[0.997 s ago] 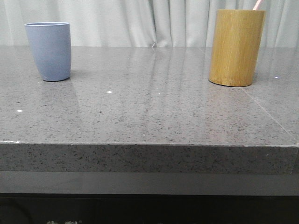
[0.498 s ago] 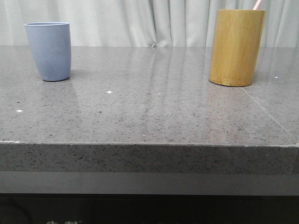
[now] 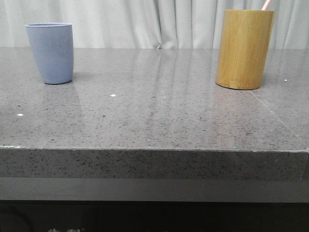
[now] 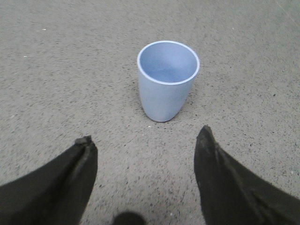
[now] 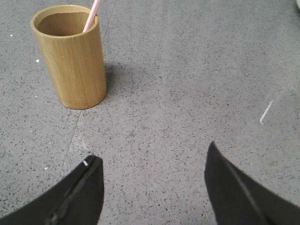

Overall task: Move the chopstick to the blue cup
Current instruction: 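Move the left gripper down toward the light blue cup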

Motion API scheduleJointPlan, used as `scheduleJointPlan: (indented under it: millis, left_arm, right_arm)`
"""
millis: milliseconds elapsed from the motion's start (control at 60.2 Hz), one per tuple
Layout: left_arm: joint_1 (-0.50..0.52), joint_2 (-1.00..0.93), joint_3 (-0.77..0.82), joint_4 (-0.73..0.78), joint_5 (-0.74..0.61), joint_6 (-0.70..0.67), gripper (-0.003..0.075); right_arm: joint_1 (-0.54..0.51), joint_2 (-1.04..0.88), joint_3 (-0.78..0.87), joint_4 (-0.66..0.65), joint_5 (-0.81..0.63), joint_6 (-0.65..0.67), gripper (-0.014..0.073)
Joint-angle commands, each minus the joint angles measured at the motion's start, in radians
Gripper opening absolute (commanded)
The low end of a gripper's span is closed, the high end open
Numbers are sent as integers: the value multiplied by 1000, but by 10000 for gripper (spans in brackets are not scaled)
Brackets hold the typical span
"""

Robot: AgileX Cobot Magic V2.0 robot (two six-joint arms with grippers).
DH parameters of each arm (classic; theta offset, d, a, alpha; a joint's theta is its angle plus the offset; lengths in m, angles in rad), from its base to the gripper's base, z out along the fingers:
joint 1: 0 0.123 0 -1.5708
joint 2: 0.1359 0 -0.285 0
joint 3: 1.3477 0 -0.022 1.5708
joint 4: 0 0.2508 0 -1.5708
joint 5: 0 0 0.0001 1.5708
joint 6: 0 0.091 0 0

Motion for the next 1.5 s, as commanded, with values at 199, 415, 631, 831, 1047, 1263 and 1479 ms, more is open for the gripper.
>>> scheduleJointPlan:
  millis: [199, 415, 631, 831, 1047, 1263, 1479]
  left_arm:
    - [-14, 275, -333, 7, 146, 3, 421]
    - [-14, 489, -557, 7, 305, 3, 421]
    - [-14, 664, -735, 12, 383, 3, 421]
    - [-14, 781, -855, 59, 403, 3, 421]
    - [-14, 852, -896, 74, 409, -1, 421]
    - [-14, 868, -896, 74, 411, -3, 330]
    - [-14, 868, -896, 74, 410, -3, 85]
  right_arm:
    - [-6, 6, -34, -13, -50, -7, 484]
    - [-6, 6, -34, -13, -49, -7, 484]
    - [-6, 6, -34, -13, -49, -7, 484]
    - [-6, 6, -34, -13, -49, -7, 484]
    - [-6, 6, -34, -13, -49, -7, 484]
    - [-6, 6, -34, -13, -49, -7, 484]
    - [-6, 6, -34, -13, -49, -7, 484]
